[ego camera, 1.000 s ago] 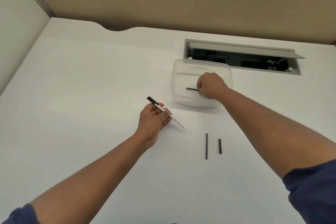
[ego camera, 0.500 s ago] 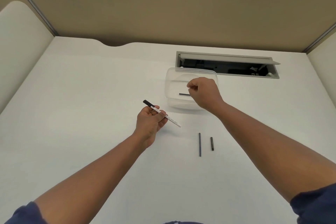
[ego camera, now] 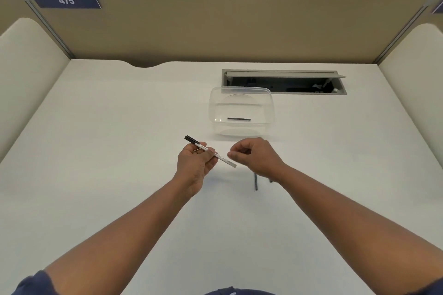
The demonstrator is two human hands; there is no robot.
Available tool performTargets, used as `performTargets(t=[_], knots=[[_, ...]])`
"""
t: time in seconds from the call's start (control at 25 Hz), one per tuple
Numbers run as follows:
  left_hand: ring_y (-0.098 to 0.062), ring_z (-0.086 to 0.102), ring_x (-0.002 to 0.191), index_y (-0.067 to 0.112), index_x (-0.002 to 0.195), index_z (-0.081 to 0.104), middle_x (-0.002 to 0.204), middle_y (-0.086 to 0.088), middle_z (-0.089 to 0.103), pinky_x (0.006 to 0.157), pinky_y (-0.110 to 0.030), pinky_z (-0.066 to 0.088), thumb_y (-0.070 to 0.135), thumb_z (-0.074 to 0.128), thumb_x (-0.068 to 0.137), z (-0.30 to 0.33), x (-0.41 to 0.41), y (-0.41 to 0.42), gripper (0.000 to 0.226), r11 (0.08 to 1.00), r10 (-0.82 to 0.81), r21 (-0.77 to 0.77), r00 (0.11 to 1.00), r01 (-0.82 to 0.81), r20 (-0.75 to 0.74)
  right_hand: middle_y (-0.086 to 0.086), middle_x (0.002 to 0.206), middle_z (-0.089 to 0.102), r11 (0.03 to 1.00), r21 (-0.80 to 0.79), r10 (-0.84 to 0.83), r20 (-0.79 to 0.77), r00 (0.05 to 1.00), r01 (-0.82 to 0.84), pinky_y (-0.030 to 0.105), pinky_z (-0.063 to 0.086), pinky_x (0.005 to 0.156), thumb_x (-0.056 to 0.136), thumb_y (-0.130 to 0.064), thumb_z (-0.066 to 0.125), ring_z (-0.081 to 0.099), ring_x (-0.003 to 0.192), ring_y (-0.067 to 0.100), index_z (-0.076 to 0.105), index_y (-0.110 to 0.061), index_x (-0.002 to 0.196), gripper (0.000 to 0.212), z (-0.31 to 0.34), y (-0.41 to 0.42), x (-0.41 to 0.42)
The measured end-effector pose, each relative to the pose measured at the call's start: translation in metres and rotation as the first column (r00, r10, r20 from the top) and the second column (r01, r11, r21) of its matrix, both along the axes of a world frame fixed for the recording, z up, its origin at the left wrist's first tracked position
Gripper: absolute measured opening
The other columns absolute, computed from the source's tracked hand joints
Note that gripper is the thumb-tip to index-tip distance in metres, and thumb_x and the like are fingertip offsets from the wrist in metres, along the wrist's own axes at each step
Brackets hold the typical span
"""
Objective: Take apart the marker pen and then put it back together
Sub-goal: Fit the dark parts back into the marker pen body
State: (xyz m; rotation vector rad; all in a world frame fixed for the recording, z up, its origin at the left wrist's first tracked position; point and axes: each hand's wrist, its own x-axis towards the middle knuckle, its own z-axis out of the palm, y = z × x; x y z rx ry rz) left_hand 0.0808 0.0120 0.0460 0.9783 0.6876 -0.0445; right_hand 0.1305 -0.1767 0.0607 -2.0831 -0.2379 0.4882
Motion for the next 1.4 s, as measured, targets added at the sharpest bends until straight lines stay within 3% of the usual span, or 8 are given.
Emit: performTargets(t=[0.28, 0.44, 0.52, 0.6, 0.64, 0.72, 1.0, 1.4], knots=[[-0.027, 0.07, 0.094, 0.01, 0.108, 0.055, 0.082, -0.006, 0.072, 0.072, -0.029, 0.061, -0.007, 0.066, 0.091, -0.002, -0.02, -0.01, 0.026, 1.0, -0.013, 0.012, 1.0, 0.013, -0.006, -0.027, 0.063, 0.065, 0.998, -0.042, 0.05, 0.007, 0.999, -0.05, 0.01, 0.04, 0.046, 0.084, -0.024, 0.078, 0.057, 0.055, -0.005, 0.075, -0.027, 0.086, 0.005, -0.012, -0.006, -0.035], [-0.018, 0.062, 0.11, 0.024, 0.145, 0.033, 0.145, -0.009, 0.043, 0.094, -0.038, 0.055, 0.014, 0.077, 0.087, -0.006, -0.034, -0.013, 0.074, 0.95, -0.049, 0.303, 0.995, 0.074, -0.089, -0.027, 0.064, 0.067, 0.999, -0.035, -0.003, 0.006, 1.0, 0.003, 0.01, 0.041, 0.048, 0.086, -0.02, 0.077, 0.059, 0.059, -0.005, 0.076, -0.028, 0.082, 0.009, -0.015, -0.012, -0.043], [-0.018, 0.041, 0.134, 0.035, 0.154, 0.018, 0.16, 0.002, 0.016, 0.11, -0.04, 0.038, 0.028, 0.076, 0.087, -0.007, -0.042, -0.01, 0.089, 0.728, -0.121, 0.67, 0.99, 0.142, -0.077, -0.028, 0.064, 0.067, 0.999, -0.043, -0.006, 0.004, 1.0, 0.006, 0.009, 0.04, 0.046, 0.087, -0.019, 0.076, 0.059, 0.058, -0.006, 0.076, -0.028, 0.082, 0.01, -0.015, -0.015, -0.045], [-0.023, 0.024, 0.146, 0.033, 0.152, 0.034, 0.161, -0.001, 0.022, 0.114, -0.041, 0.025, 0.034, 0.072, 0.088, -0.011, -0.047, -0.004, 0.075, 0.214, -0.363, 0.967, 0.93, 0.142, -0.056, -0.027, 0.063, 0.067, 0.999, -0.052, -0.001, 0.014, 1.0, 0.001, 0.008, 0.039, 0.044, 0.087, -0.019, 0.074, 0.058, 0.057, -0.007, 0.076, -0.028, 0.083, 0.01, -0.015, -0.018, -0.046], [-0.027, 0.026, 0.147, 0.032, 0.148, 0.045, 0.158, -0.001, 0.034, 0.114, -0.044, 0.024, 0.034, 0.071, 0.088, -0.012, -0.048, -0.001, 0.065, -0.022, -0.493, 0.994, 0.864, 0.103, -0.1, -0.024, 0.063, 0.067, 0.999, -0.051, -0.003, 0.014, 1.0, 0.004, 0.008, 0.039, 0.044, 0.087, -0.018, 0.074, 0.058, 0.056, -0.007, 0.077, -0.027, 0.083, 0.01, -0.015, -0.019, -0.046], [-0.03, 0.043, 0.138, 0.028, 0.137, 0.059, 0.141, 0.003, 0.058, 0.109, -0.046, 0.029, 0.031, 0.07, 0.089, -0.011, -0.047, 0.001, 0.049, -0.222, -0.651, 0.973, 0.732, 0.071, -0.202, -0.022, 0.063, 0.067, 0.999, -0.042, 0.0, 0.011, 1.0, 0.0, 0.008, 0.039, 0.045, 0.088, -0.018, 0.075, 0.058, 0.054, -0.006, 0.078, -0.023, 0.086, 0.007, -0.013, -0.021, -0.046], [-0.025, 0.06, 0.086, 0.026, 0.113, 0.072, 0.096, 0.005, 0.071, 0.069, -0.038, 0.051, 0.027, 0.06, 0.098, -0.006, -0.045, -0.01, 0.019, -0.201, -0.718, 0.971, 0.655, 0.133, -0.238, -0.018, 0.068, 0.067, 1.0, -0.004, 0.003, 0.03, 1.0, -0.003, 0.014, 0.047, 0.054, 0.088, -0.017, 0.076, 0.056, 0.058, -0.001, 0.077, -0.025, 0.092, 0.009, -0.01, -0.025, -0.048], [-0.01, 0.06, 0.065, 0.029, 0.094, 0.074, 0.085, 0.015, 0.069, 0.058, -0.014, 0.047, 0.028, 0.07, 0.092, -0.01, -0.046, -0.008, 0.004, 0.345, -0.562, 0.845, 0.811, 0.408, -0.162, -0.007, 0.086, 0.069, 0.981, -0.104, -0.169, -0.028, 0.985, 0.165, 0.025, 0.05, 0.07, 0.086, -0.018, 0.076, 0.064, 0.075, 0.011, 0.072, -0.019, 0.099, 0.014, -0.035, -0.039, -0.057]])
